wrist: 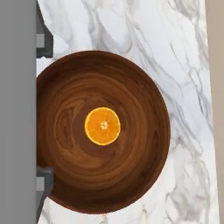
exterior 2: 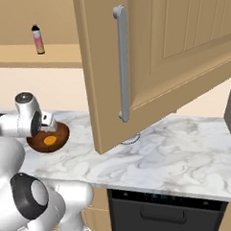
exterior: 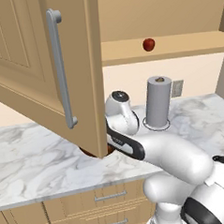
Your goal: Open the cabinet. Pick the orange and apple from the cabinet and place them into the bowl. Then close the cabinet.
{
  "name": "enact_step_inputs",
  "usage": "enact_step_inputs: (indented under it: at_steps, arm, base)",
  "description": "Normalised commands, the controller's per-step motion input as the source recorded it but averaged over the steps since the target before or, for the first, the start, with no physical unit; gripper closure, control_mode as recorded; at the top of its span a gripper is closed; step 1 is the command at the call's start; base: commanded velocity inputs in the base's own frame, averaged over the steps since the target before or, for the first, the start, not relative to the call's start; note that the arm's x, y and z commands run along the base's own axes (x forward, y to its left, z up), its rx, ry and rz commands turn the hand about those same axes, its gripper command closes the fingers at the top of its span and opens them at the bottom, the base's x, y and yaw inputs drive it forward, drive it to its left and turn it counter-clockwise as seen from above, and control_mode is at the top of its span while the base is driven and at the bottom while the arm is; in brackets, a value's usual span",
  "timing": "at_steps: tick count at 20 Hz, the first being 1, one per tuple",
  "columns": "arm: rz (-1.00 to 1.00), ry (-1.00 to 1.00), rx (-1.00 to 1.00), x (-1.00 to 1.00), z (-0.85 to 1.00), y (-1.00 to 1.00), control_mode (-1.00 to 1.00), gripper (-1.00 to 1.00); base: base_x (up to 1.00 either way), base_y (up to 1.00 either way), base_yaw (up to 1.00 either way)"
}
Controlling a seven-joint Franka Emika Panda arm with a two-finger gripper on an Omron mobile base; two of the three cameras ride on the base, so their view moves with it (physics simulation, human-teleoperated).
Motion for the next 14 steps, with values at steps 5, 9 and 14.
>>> enact_step_inputs:
  at_steps: [5,9,14]
  arm:
    - [0.00,0.00,-0.06,-0.25,0.70,-0.28,-1.00,-1.00]
    - [0.00,-0.02,-0.09,-0.29,0.76,-0.32,-1.00,-1.00]
    - [0.00,-0.01,-0.10,-0.25,0.76,-0.34,-1.00,-1.00]
  base:
    - [0.00,0.00,0.00]
    - [0.00,0.00,0.00]
    - [0.00,0.00,0.00]
